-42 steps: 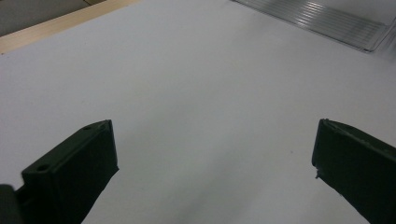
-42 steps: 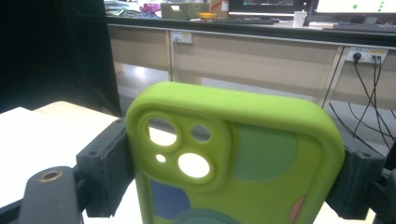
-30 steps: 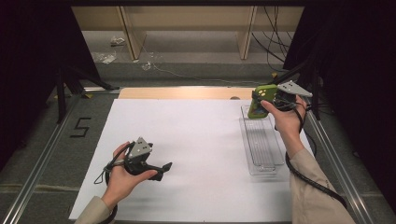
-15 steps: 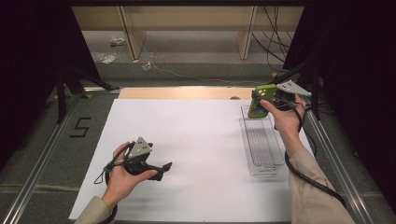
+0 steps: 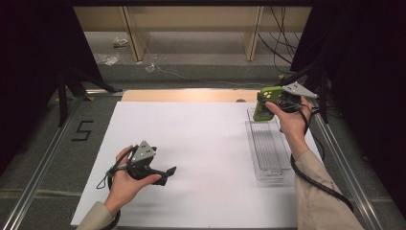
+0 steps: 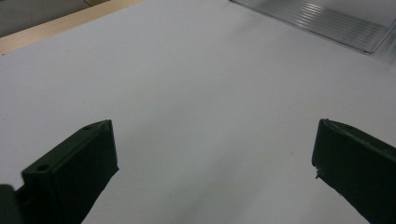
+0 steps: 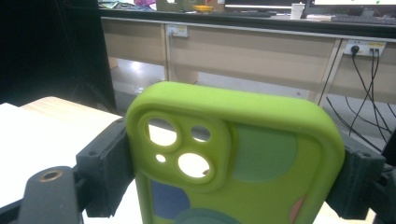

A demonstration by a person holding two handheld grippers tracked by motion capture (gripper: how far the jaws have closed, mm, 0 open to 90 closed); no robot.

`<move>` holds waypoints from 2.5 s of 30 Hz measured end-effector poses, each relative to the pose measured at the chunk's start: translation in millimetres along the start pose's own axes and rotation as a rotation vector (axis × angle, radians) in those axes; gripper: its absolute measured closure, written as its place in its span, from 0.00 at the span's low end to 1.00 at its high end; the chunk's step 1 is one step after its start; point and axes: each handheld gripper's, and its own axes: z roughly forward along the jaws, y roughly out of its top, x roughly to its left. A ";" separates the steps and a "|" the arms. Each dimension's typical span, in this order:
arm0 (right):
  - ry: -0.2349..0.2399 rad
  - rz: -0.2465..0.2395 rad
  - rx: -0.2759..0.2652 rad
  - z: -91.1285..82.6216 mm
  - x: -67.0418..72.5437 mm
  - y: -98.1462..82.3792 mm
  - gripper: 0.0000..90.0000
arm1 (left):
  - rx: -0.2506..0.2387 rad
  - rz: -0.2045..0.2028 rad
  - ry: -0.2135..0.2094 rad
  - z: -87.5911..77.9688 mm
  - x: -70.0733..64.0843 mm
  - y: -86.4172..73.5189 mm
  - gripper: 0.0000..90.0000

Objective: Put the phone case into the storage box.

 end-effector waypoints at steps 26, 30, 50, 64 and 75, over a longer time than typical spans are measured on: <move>-0.011 0.006 0.025 13.6 0.9 -3.7 0.20 | -0.005 0.001 0.000 -0.8 0.1 1.3 0.00; -0.012 0.007 0.028 15.7 1.1 -4.1 0.20 | -0.002 0.002 -0.002 -0.1 -0.4 1.1 0.00; -0.034 0.015 0.061 22.9 -4.0 -8.4 0.19 | -0.005 0.001 -0.002 0.1 -1.5 1.5 0.00; -0.041 0.017 0.090 29.9 -4.0 -14.9 0.19 | -0.005 0.001 -0.003 0.8 -1.6 1.2 0.00; -0.043 0.022 0.102 33.2 -3.0 -18.5 0.19 | -0.004 0.003 -0.002 0.6 -1.7 1.3 0.00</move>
